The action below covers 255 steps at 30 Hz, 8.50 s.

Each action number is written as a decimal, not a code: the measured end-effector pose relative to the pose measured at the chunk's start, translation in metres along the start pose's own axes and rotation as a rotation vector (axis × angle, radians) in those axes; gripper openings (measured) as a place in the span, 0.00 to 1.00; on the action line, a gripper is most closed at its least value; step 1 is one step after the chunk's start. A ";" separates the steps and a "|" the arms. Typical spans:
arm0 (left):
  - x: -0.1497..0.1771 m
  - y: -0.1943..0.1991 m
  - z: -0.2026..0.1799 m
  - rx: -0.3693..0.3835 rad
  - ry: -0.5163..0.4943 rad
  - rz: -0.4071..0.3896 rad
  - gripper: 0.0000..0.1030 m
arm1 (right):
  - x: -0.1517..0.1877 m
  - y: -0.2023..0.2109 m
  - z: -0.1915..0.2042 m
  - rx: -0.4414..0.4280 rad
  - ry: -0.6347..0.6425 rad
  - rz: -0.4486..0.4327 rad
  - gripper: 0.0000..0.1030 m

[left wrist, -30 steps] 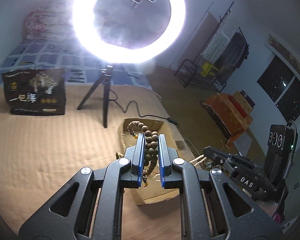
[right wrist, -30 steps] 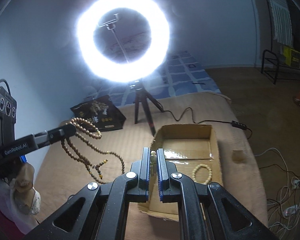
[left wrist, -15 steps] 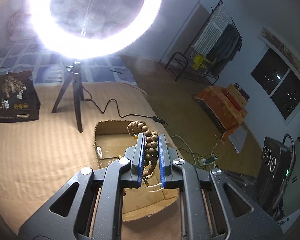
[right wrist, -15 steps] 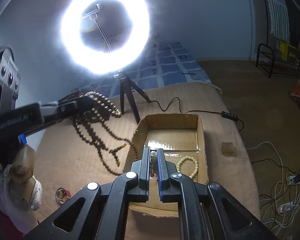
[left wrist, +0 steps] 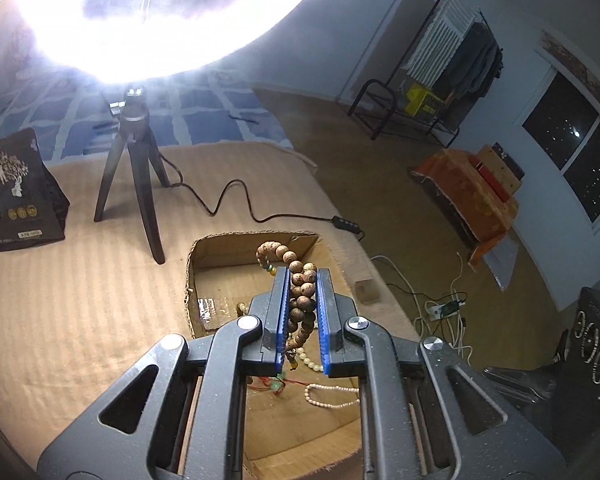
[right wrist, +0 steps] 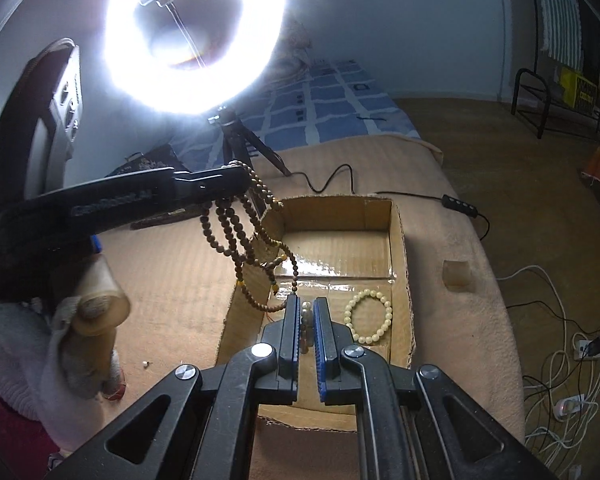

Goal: Organize jewelry
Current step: 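Lower and open the left tool over the box while the right tool releases the pearl necklace, then move the left tool to the brown leather watch while the right tool approaches a pearl earring, then close the left tool on the watch case while the right tool grasps the pearl earring, then carry the watch in the left tool and the earring in the right tool over the box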

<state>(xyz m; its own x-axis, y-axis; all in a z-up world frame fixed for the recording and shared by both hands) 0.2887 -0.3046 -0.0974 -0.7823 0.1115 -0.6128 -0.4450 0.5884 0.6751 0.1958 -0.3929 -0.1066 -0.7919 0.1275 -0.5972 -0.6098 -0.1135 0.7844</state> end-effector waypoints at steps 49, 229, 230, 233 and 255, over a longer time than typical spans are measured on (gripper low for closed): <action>0.037 0.042 0.044 -0.113 -0.002 0.016 0.43 | 0.006 -0.018 -0.004 0.006 -0.051 -0.009 0.78; 0.123 0.093 0.045 -0.138 -0.014 0.006 0.11 | 0.038 0.011 0.048 0.016 0.151 -0.080 0.06; 0.121 0.090 0.042 -0.137 -0.018 0.007 0.11 | 0.035 0.011 0.042 0.019 0.141 -0.081 0.06; 0.117 0.078 0.037 -0.131 -0.028 0.014 0.11 | 0.030 0.007 0.029 0.028 0.121 -0.077 0.06; 0.110 0.017 0.024 -0.112 -0.054 0.070 0.11 | -0.002 -0.042 -0.014 0.076 0.052 -0.042 0.06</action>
<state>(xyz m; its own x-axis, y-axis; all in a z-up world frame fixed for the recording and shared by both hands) 0.2056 -0.2636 -0.1632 -0.7900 0.1934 -0.5819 -0.4387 0.4848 0.7567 0.2230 -0.4026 -0.1406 -0.7673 0.0789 -0.6364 -0.6401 -0.0339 0.7676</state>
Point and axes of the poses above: each gripper's, at about its wrist camera, not at the fingertips, and y roughly against the way its jaws point, z to its left, x to its underside, the point moved 8 cm from there along -y, roughly the way its jaws point, and after that the axes turned 2 degrees about x, right-handed, at the moved point
